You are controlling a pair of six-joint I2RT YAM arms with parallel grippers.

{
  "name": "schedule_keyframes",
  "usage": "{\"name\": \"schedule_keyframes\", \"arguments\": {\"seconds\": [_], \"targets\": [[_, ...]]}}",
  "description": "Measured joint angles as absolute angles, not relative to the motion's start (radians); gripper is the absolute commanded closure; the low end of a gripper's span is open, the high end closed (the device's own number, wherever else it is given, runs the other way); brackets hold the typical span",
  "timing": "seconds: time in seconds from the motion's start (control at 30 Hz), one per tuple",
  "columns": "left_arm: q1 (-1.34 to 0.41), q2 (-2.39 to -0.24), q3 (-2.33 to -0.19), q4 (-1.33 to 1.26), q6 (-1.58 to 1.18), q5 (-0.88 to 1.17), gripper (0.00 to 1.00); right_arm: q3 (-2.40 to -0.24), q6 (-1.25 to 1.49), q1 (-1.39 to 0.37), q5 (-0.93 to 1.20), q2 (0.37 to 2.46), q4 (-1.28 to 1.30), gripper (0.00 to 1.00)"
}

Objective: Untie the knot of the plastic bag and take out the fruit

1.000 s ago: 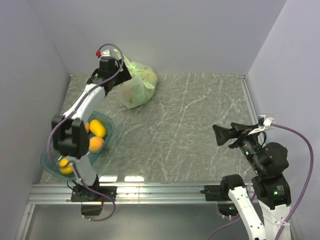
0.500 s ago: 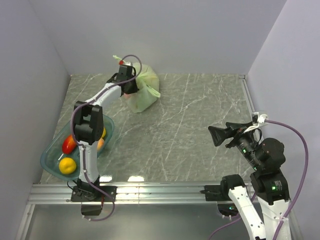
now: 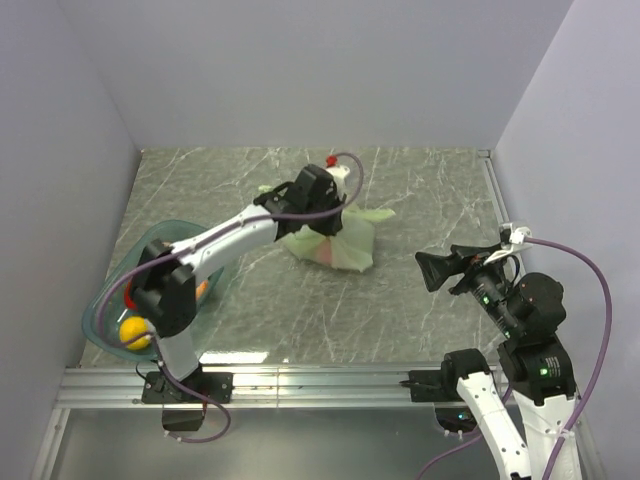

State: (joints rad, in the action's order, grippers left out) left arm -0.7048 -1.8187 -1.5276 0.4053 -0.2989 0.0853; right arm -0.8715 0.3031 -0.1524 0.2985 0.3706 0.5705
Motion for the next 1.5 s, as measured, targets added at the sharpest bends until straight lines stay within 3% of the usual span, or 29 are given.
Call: {"name": "schedule_keyframes", "arguments": {"seconds": [0.17, 0.37, 0.47, 0.5, 0.57, 0.6, 0.7, 0.77, 0.83, 0.93, 1.33, 1.43, 1.47, 1.5], "targets": [[-0.817, -1.625, -1.382, 0.458, -0.281, 0.075, 0.99, -0.886, 0.295, -0.152, 0.299, 0.412, 0.578, 0.00], [-0.821, -1.370, -1.144, 0.556, -0.274, -0.018, 0.99, -0.916, 0.295, -0.153, 0.350, 0.579, 0.593, 0.00], [-0.818, -1.285, -1.063, 0.610, -0.284, -0.104, 0.84, -0.917, 0.297, -0.180, 0.358, 0.669, 0.599, 0.00], [-0.817, -1.257, -1.041, 0.629, -0.294, -0.138, 0.67, -0.917, 0.299, -0.202, 0.355, 0.693, 0.600, 0.00], [-0.817, -1.214, -1.025, 0.658, -0.320, -0.184, 0.48, -0.917, 0.300, -0.276, 0.329, 0.739, 0.598, 0.00], [-0.817, -1.193, -1.025, 0.664, -0.340, -0.199, 0.31, -0.917, 0.302, -0.314, 0.322, 0.768, 0.596, 0.00], [-0.816, -1.139, -1.029, 0.654, -0.424, -0.215, 0.17, -0.917, 0.318, -0.408, 0.300, 0.854, 0.572, 0.00], [-0.815, -1.118, -1.037, 0.637, -0.501, -0.212, 0.19, -0.917, 0.326, -0.448, 0.279, 0.913, 0.546, 0.00], [-0.816, -1.116, -1.039, 0.607, -0.569, -0.205, 0.28, -0.917, 0.331, -0.490, 0.253, 0.981, 0.519, 0.00], [-0.816, -1.147, -1.039, 0.576, -0.659, -0.199, 0.42, -0.924, 0.334, -0.548, 0.227, 1.082, 0.490, 0.08], [-0.816, -1.298, -0.912, 0.441, -0.810, -0.134, 0.44, -0.967, 0.367, -0.698, 0.176, 1.386, 0.310, 0.19], [-0.815, -1.323, -0.879, 0.390, -0.834, -0.111, 0.49, -0.946, 0.381, -0.701, 0.165, 1.415, 0.257, 0.35], [-0.815, -1.329, -0.868, 0.375, -0.838, -0.102, 0.54, -0.932, 0.385, -0.702, 0.163, 1.415, 0.242, 0.53], [-0.815, -1.334, -0.857, 0.357, -0.845, -0.093, 0.66, -0.921, 0.385, -0.702, 0.162, 1.415, 0.229, 0.62]]}}
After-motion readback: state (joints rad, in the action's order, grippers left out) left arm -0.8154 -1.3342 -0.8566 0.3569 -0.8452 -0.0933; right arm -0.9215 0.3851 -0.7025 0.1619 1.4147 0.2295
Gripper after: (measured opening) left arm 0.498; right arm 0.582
